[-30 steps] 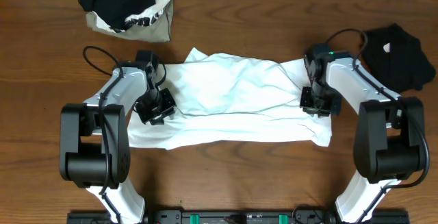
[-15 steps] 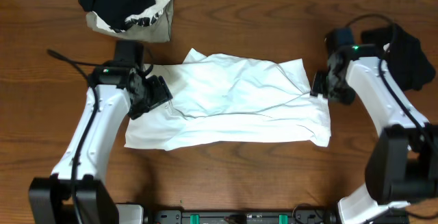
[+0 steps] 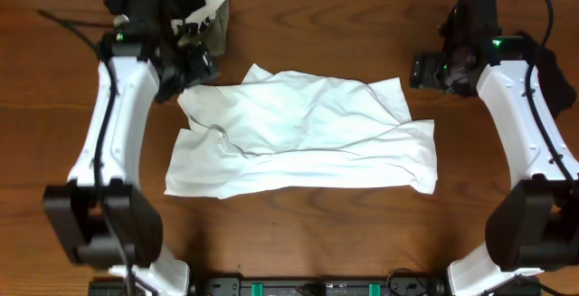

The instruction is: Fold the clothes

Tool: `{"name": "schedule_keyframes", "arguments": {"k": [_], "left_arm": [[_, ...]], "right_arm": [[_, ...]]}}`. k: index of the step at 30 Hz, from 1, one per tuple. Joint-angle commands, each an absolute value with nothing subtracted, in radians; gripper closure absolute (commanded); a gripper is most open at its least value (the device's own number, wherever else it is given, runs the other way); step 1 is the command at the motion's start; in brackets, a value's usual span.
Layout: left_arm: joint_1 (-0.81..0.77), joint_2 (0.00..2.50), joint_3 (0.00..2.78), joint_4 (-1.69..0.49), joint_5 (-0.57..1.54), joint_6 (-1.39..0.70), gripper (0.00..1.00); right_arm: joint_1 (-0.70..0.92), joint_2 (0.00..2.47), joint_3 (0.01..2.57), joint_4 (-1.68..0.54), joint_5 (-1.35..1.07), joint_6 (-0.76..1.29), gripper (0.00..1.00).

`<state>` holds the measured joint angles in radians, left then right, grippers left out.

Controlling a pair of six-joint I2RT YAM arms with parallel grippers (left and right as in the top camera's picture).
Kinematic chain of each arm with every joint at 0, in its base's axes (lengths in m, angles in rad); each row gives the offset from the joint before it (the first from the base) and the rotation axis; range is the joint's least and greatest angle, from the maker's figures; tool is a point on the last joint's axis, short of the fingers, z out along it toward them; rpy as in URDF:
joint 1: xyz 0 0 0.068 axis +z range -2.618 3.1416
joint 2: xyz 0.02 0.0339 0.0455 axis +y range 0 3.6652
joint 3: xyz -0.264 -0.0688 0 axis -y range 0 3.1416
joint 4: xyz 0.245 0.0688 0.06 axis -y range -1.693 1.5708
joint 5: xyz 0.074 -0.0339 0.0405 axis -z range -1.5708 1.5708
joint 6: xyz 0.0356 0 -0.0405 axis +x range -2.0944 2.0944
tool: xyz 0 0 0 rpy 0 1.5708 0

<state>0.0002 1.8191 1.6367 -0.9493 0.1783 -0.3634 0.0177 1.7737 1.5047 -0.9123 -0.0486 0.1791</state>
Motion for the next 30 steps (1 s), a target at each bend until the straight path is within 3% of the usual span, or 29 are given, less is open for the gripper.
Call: {"name": "schedule_keyframes", "arguments": {"k": [1, 10, 30], "left_arm": [[0.004, 1.945, 1.755, -0.952, 0.171, -0.311, 0.09], [0.004, 2.165, 1.872, -0.892, 0.192, -0.307, 0.09], [-0.005, 2.334, 1.871, -0.749, 0.288, -0.303, 0.1]], "right_arm": [[0.013, 1.808, 1.524, -0.893, -0.072, 0.14, 0.11], [0.013, 1.916, 1.524, -0.824, -0.072, 0.103, 0.05], [0.014, 2.117, 1.524, -0.728, -0.155, 0.116, 0.05]]}}
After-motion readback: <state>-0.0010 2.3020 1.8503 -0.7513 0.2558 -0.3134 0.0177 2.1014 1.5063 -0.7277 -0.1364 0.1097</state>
